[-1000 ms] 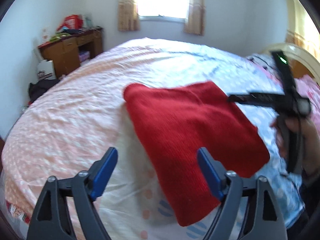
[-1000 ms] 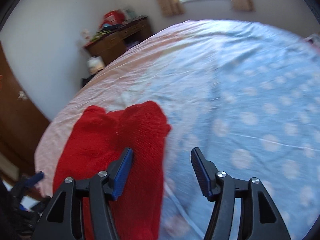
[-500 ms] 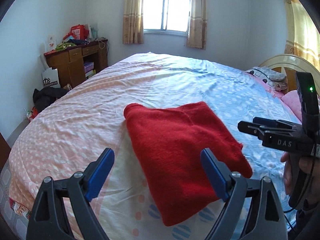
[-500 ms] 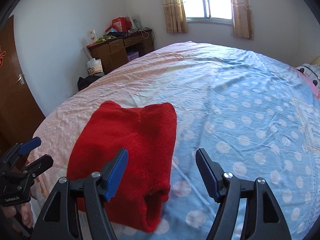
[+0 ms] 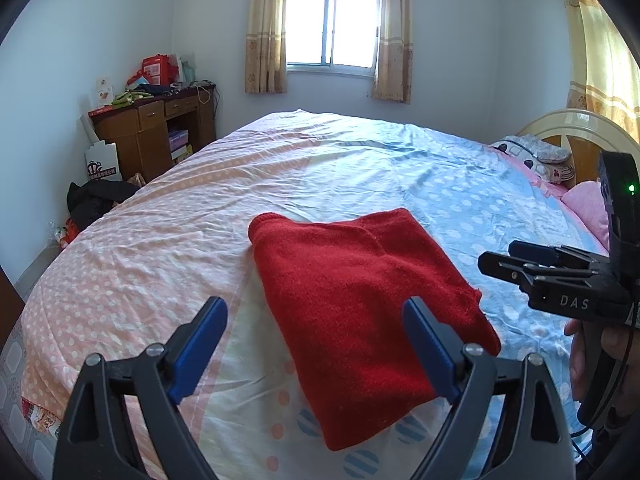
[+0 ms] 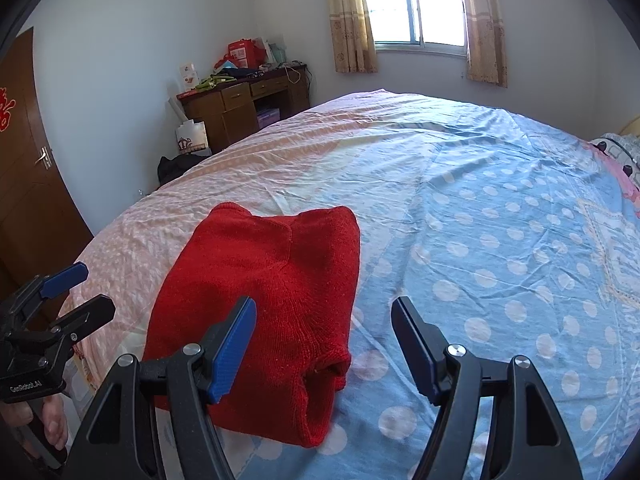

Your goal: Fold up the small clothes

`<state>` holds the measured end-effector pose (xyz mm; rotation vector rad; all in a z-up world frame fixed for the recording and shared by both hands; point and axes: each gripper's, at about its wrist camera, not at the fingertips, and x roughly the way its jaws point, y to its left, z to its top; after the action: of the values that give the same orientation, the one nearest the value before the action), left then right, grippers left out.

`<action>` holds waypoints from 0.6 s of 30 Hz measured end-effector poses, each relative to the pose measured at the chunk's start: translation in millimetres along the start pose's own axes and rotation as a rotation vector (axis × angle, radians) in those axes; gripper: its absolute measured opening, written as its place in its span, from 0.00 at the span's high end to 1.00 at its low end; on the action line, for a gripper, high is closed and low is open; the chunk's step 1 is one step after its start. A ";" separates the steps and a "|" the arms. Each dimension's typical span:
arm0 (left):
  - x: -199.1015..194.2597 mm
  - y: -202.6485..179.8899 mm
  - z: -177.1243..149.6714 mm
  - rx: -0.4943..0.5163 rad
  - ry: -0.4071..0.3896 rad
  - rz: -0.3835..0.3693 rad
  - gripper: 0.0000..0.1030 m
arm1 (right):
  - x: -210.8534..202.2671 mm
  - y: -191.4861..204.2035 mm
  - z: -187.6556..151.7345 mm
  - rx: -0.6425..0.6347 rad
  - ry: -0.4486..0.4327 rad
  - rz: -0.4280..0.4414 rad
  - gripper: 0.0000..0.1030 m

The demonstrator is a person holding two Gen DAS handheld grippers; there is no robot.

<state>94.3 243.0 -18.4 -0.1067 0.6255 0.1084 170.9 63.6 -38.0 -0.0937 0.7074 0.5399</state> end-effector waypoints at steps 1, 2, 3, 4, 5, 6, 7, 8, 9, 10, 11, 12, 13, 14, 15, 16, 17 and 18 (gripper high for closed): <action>-0.2 0.5 -0.2 0.000 0.001 0.000 0.10 | 0.1 -0.1 -0.5 0.000 0.000 -0.001 0.31; 0.2 -0.5 -1.4 0.001 0.001 0.000 0.10 | 0.1 -0.1 -0.7 0.001 0.001 -0.003 0.31; -0.1 -0.2 -1.2 0.003 0.001 -0.001 0.10 | 0.4 -0.5 -1.1 0.002 0.002 -0.002 0.31; 0.5 -0.6 -1.4 0.004 0.002 0.001 0.10 | 0.7 -0.9 -1.2 0.004 0.004 -0.001 0.31; 0.5 -0.9 -1.6 0.003 0.002 0.001 0.10 | 0.7 -1.1 -1.2 0.005 0.004 0.000 0.31; 0.4 -0.7 -1.5 0.002 0.001 0.001 0.10 | 0.5 -1.6 -1.5 0.008 0.003 -0.002 0.31; 0.3 -0.6 -1.3 0.001 0.001 0.000 0.10 | 0.1 -1.5 -1.7 0.010 0.002 -0.003 0.31; 0.6 -0.9 -1.3 0.002 0.001 0.000 0.10 | -0.2 -1.6 -1.9 0.012 0.002 -0.001 0.31; 0.4 -0.7 -1.2 0.002 0.000 0.001 0.10 | -0.3 -1.5 -2.2 0.012 0.002 0.000 0.31; 0.7 -1.2 -1.4 0.002 -0.001 0.002 0.10 | -0.2 -1.2 -2.5 0.009 0.003 0.000 0.31; 0.6 -1.1 -1.4 0.002 -0.001 0.001 0.10 | -0.5 -1.0 -2.8 0.006 0.002 -0.002 0.31; 0.9 -1.7 -1.6 0.003 -0.001 0.002 0.10 | -1.0 -0.8 -3.1 0.005 0.000 -0.003 0.31; 0.7 -1.7 -1.7 0.003 -0.002 0.003 0.10 | -0.4 -1.1 -2.7 0.009 0.002 0.001 0.31; 0.7 -1.7 -1.6 0.002 -0.002 0.001 0.10 | -0.4 -1.0 -2.9 0.011 0.002 0.002 0.31; 0.9 -2.4 -1.8 0.003 -0.002 0.000 0.10 | -0.4 -1.1 -2.7 0.011 0.003 0.000 0.31; 1.0 -2.3 -1.9 0.004 -0.001 0.000 0.10 | -0.6 -1.1 -2.8 0.010 0.001 0.001 0.31; 0.8 -2.4 -2.0 0.005 -0.001 0.002 0.10 | -0.4 -1.3 -2.8 0.009 0.001 0.001 0.31; 0.5 -2.7 -2.2 0.004 -0.001 0.002 0.10 | -0.3 -1.1 -3.0 0.009 0.001 0.000 0.31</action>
<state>93.8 240.1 -20.3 -0.1021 0.6243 0.1088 169.5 61.7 -40.1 -0.0858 0.7108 0.5368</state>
